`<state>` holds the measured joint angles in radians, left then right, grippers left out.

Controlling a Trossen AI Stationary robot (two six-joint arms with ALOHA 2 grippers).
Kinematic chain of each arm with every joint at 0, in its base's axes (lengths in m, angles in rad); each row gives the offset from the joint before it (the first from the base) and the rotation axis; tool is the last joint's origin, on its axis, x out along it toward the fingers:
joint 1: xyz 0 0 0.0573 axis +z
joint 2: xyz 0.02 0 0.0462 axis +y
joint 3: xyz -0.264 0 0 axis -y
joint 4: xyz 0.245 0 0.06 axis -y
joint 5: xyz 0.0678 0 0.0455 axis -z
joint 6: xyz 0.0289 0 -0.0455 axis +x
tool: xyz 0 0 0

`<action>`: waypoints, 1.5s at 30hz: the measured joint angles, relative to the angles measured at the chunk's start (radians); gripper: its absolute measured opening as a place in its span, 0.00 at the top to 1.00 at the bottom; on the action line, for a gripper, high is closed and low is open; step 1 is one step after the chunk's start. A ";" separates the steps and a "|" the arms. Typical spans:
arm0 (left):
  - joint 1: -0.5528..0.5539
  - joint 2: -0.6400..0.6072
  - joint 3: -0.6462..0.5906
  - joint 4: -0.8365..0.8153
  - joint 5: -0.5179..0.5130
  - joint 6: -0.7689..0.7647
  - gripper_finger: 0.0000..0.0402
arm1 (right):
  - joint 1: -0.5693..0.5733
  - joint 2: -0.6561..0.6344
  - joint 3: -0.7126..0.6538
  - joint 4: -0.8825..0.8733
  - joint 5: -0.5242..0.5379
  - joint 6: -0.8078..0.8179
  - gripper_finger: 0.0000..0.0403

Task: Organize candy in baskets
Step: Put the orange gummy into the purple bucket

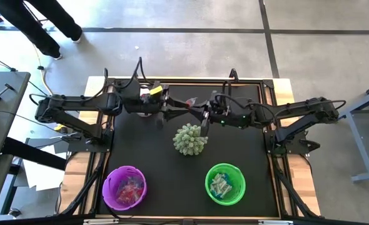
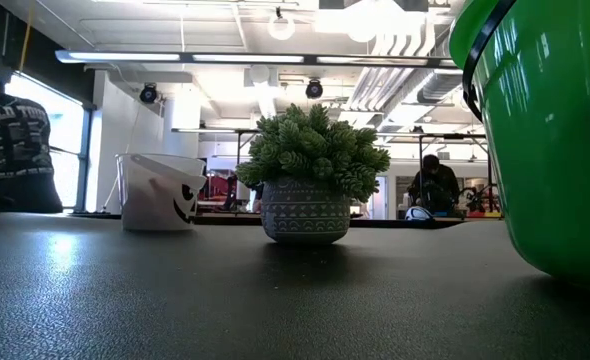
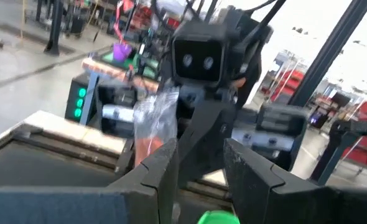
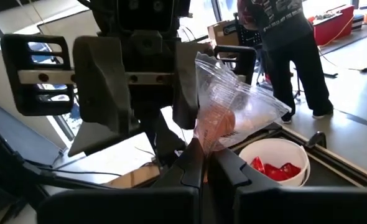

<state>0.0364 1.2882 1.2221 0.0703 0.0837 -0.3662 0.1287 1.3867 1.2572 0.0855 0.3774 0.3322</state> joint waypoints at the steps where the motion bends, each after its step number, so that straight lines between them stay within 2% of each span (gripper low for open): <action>1: 0.000 0.004 0.001 0.017 0.000 0.001 0.72 | 0.000 0.000 0.000 0.002 -0.001 0.000 0.99; 8: 0.000 0.025 0.002 0.042 0.000 0.001 0.74 | 0.006 0.000 0.000 0.000 -0.008 -0.001 0.99; 15: 0.000 0.023 0.001 0.044 0.000 0.011 0.91 | 0.016 0.000 0.000 0.003 -0.013 -0.027 0.99; 19: 0.002 0.011 0.000 0.051 -0.004 0.029 0.96 | 0.016 -0.002 0.000 -0.010 -0.016 -0.027 0.99; 23: 0.004 -0.012 0.000 0.042 -0.004 0.055 0.94 | 0.017 -0.020 0.000 -0.058 -0.017 -0.026 0.99; 36: 0.009 -0.025 0.000 0.003 -0.016 0.074 0.79 | 0.026 -0.048 0.001 -0.043 -0.015 -0.021 0.99; 45: 0.007 -0.007 0.002 0.055 -0.016 0.063 0.73 | 0.015 -0.040 0.001 -0.007 -0.014 -0.023 0.99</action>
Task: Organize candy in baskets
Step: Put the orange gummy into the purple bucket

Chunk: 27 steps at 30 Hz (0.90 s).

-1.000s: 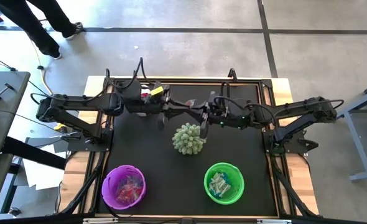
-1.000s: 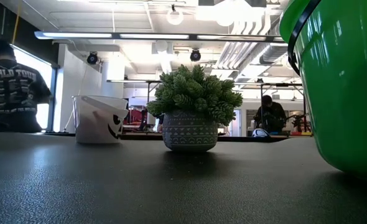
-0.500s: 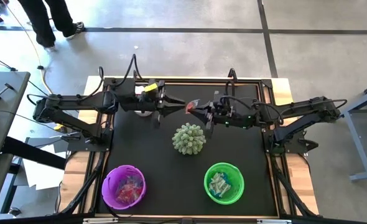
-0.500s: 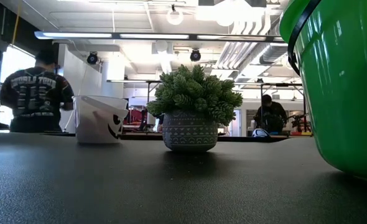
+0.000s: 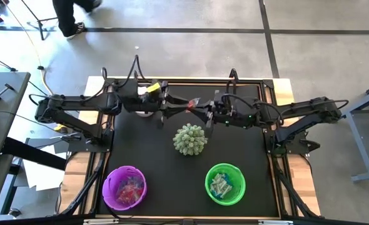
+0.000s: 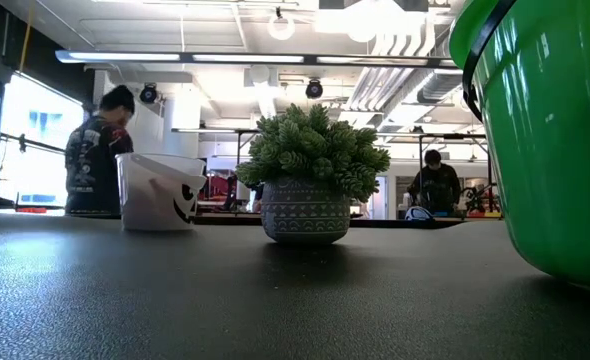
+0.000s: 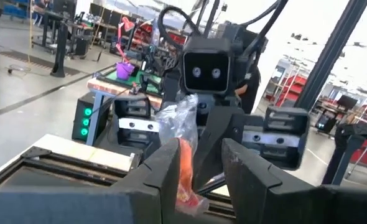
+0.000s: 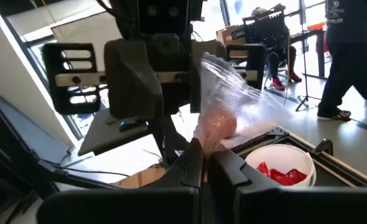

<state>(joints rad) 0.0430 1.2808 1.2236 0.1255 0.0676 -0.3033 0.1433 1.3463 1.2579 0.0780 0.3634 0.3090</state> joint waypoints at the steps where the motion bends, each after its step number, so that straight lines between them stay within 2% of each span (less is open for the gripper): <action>1: -0.002 0.009 0.000 0.003 -0.002 -0.002 0.73 | -0.001 0.001 -0.001 -0.001 -0.001 0.000 0.99; 7: -0.004 0.046 0.000 0.065 -0.005 -0.008 0.73 | -0.006 0.008 -0.001 0.006 0.003 0.000 0.99; 27: 0.009 0.044 0.000 0.060 -0.024 0.041 0.73 | 0.035 0.009 -0.001 0.058 0.004 -0.075 0.99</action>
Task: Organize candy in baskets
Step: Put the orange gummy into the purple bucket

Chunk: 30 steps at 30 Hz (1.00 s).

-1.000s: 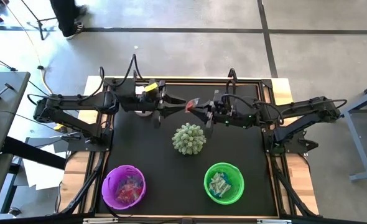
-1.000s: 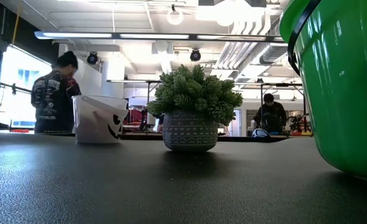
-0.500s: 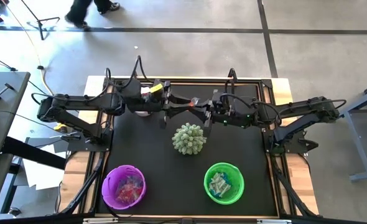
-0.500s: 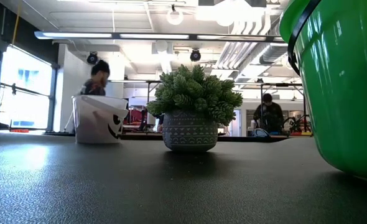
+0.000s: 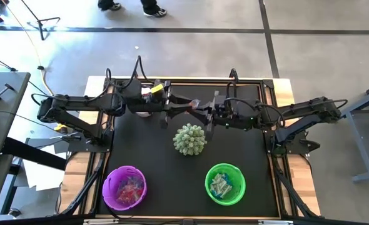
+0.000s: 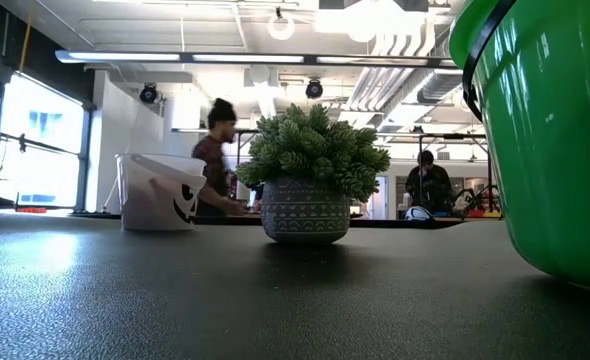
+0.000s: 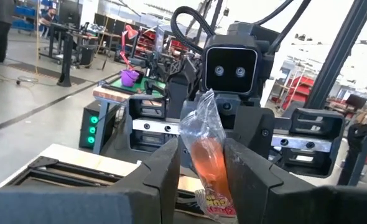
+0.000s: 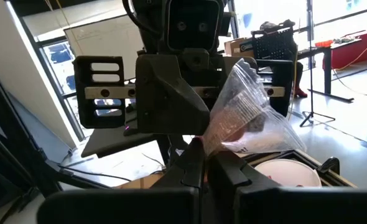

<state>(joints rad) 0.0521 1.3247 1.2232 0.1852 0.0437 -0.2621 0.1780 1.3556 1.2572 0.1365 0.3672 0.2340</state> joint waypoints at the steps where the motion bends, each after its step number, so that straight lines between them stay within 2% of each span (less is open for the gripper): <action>1: -0.001 0.000 0.000 0.000 0.000 -0.009 0.73 | -0.001 0.000 0.000 0.000 -0.001 0.000 0.99; 7: 0.000 0.004 0.000 -0.001 0.035 -0.041 0.75 | -0.016 0.000 0.000 -0.003 -0.008 0.009 0.99; 10: 0.000 0.004 0.000 0.000 0.047 -0.047 0.82 | -0.016 0.000 0.000 -0.002 -0.008 0.009 0.99; 14: 0.000 0.004 0.000 0.001 0.050 -0.034 0.96 | -0.016 -0.001 0.000 -0.004 -0.004 0.011 0.99; 20: 0.000 0.004 0.000 -0.001 0.050 -0.023 0.98 | -0.016 -0.002 0.000 -0.013 -0.004 0.031 0.99; 24: 0.000 0.004 -0.002 -0.012 0.050 -0.023 0.99 | -0.016 -0.002 0.000 -0.041 -0.004 0.030 0.92; 30: -0.001 -0.002 -0.003 -0.044 0.051 -0.021 1.00 | -0.016 -0.004 0.002 -0.126 -0.004 0.027 0.73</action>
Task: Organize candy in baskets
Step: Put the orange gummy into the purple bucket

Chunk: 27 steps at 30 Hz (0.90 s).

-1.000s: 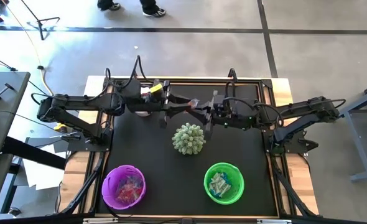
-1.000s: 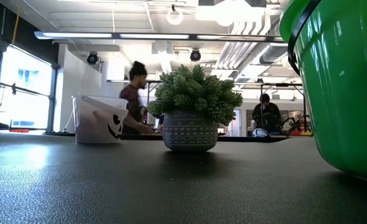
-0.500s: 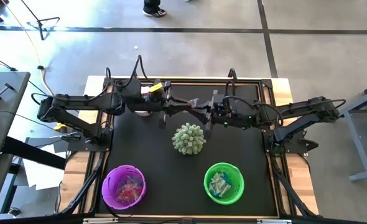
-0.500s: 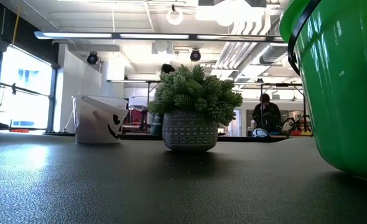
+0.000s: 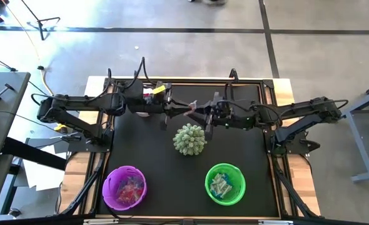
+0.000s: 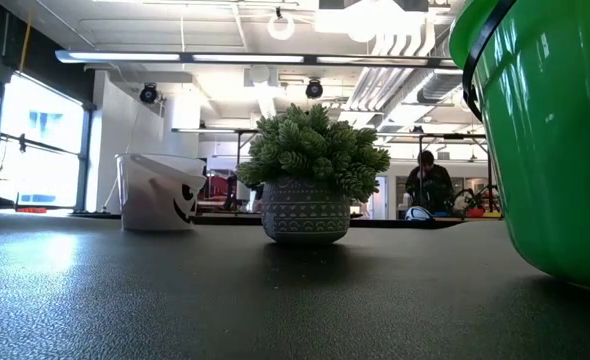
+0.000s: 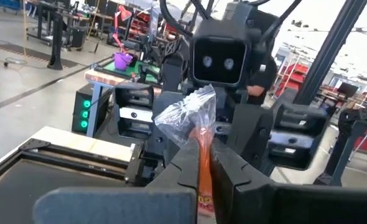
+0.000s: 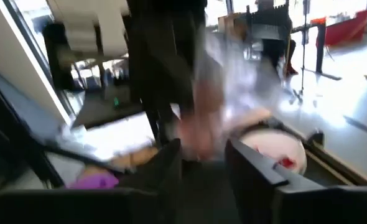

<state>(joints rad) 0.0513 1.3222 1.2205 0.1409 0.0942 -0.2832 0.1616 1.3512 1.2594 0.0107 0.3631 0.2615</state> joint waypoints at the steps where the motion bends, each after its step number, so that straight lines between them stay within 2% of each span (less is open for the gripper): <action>1: 0.000 -0.007 -0.001 -0.013 -0.001 0.000 1.00 | 0.000 -0.002 0.000 -0.024 -0.001 0.000 0.70; 5: 0.009 -0.042 0.001 -0.050 -0.013 0.018 1.00 | 0.000 -0.030 -0.002 -0.119 0.000 0.008 0.60; 9: 0.009 -0.084 0.001 -0.093 -0.027 0.030 1.00 | 0.000 -0.094 -0.002 -0.252 0.008 0.058 0.57; 11: 0.009 -0.123 0.002 -0.174 -0.024 0.000 1.00 | 0.000 -0.131 -0.002 -0.346 0.009 0.117 0.56; 14: -0.012 -0.187 0.003 -0.407 -0.016 -0.100 1.00 | 0.000 -0.195 -0.002 -0.515 0.011 0.263 0.57; 18: -0.104 -0.274 0.003 -0.794 0.010 -0.346 1.00 | 0.007 -0.244 -0.002 -0.767 -0.012 0.486 0.60; 21: -0.237 -0.305 0.003 -1.023 0.010 -0.599 1.00 | 0.024 -0.269 -0.002 -0.941 -0.054 0.612 0.64; 24: -0.408 -0.304 0.002 -1.132 -0.003 -0.846 1.00 | 0.046 -0.274 -0.002 -1.089 -0.083 0.703 0.66; 27: -0.566 -0.275 0.002 -1.144 -0.014 -1.053 1.00 | 0.073 -0.274 -0.002 -1.206 -0.104 0.765 0.67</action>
<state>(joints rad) -0.5143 1.0467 1.2228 -1.0027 0.0798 -1.3358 0.2341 1.0776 1.2575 -1.1949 0.2586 1.0264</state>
